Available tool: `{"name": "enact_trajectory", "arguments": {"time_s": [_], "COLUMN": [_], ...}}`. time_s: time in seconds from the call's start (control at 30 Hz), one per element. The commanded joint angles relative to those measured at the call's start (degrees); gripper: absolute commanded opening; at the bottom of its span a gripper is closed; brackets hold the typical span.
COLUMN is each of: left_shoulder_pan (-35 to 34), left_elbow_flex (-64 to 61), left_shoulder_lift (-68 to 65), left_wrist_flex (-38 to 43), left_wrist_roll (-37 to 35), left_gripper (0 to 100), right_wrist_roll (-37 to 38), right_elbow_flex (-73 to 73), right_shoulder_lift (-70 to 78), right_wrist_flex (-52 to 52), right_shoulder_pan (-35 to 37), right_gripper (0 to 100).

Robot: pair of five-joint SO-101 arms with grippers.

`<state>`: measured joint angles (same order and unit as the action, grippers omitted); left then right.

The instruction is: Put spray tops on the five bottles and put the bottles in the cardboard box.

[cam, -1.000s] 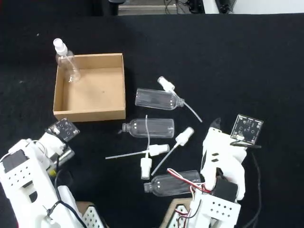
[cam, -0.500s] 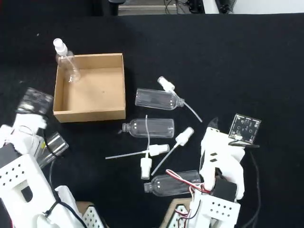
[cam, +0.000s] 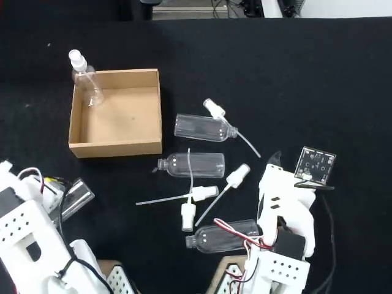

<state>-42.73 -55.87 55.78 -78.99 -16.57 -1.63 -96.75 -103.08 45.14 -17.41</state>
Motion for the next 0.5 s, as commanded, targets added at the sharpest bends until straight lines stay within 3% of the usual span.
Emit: {"name": "enact_trajectory", "arguments": {"time_s": [0.0,0.2,0.33,0.47], "left_shoulder_pan": [-0.6,-0.7,-0.7,-3.6], "left_elbow_flex": [-2.3,-7.9,-7.8,-9.1], "left_shoulder_lift": [-0.4,-0.4,-0.4,-0.4], "left_wrist_flex": [0.7,2.8,3.3,9.6], "left_wrist_roll": [-1.7,-2.0,-2.1,-4.7], "left_gripper": [23,39,39,39], "right_wrist_roll": [-0.2,-0.2,-0.2,-0.2], "right_elbow_flex": [1.9,1.9,1.7,1.5], "right_shoulder_lift": [-5.5,-5.5,-5.5,-5.5], "right_wrist_flex": [-1.5,-1.5,-1.5,-1.6], "right_shoulder_pan": [1.1,1.1,1.1,1.1], "right_gripper": [13.8,13.8,13.8,13.8]}}
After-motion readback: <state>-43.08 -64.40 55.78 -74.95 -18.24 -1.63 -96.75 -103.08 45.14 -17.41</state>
